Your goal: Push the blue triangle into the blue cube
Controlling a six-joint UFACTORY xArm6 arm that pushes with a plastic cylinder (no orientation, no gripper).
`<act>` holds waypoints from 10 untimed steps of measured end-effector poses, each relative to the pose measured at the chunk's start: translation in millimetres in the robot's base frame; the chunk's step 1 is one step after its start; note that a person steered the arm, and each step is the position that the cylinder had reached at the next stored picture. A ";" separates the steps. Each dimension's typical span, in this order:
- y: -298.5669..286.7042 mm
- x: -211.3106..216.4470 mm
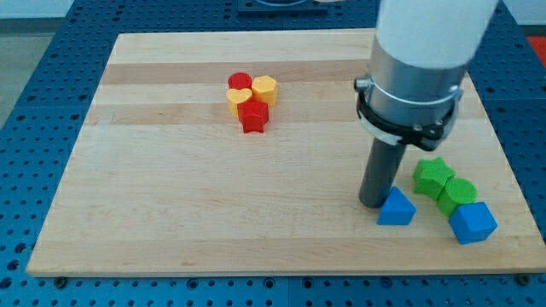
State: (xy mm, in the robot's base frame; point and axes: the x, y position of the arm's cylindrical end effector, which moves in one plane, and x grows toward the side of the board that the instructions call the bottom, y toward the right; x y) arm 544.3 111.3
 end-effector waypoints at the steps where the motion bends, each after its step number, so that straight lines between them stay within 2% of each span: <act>1: 4.0 6.9; 3: -27.6 24.6; 4: -25.2 36.9; 7: 1.3 25.6; 9: 38.7 25.4; 10: 34.2 25.4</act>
State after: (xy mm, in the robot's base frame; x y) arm 569.7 145.5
